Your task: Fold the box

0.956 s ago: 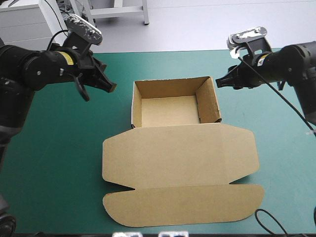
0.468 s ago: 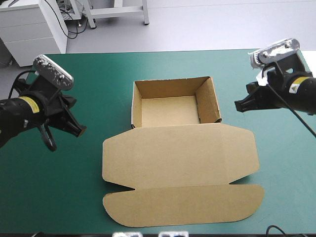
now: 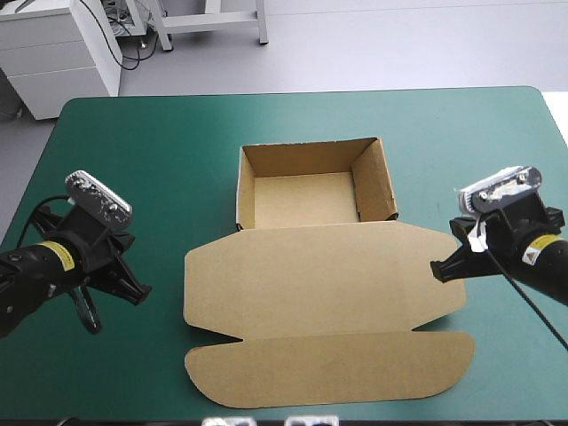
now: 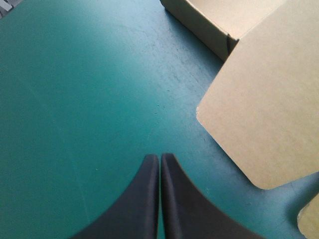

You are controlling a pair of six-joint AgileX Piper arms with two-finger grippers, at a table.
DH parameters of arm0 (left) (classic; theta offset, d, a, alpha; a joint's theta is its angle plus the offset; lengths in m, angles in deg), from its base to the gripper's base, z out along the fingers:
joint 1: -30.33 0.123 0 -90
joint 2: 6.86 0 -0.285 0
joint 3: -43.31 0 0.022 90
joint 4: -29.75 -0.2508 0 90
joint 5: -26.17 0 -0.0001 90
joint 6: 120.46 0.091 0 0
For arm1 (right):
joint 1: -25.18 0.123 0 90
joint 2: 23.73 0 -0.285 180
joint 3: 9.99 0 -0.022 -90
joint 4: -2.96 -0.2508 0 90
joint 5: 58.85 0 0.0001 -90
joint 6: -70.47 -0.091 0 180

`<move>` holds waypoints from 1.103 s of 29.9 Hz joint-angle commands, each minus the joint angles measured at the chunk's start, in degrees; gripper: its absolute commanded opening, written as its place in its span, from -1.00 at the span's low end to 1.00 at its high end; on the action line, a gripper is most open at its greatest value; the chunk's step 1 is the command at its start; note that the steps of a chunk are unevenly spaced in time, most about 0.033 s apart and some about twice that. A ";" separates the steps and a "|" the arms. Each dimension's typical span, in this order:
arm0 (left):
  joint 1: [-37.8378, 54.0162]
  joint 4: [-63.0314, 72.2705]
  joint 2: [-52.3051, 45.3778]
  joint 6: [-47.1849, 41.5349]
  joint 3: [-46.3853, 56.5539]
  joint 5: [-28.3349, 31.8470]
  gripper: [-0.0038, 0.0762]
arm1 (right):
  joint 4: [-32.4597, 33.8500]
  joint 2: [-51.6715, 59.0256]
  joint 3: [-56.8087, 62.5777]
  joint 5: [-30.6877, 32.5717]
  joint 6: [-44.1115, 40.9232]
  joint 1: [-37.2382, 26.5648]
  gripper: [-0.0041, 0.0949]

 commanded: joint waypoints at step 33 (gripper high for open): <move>-0.09 3.21 -18.47 -7.37 32.29 16.39 -0.92 | -2.09 31.65 34.37 -11.43 0.73 -0.17 -0.95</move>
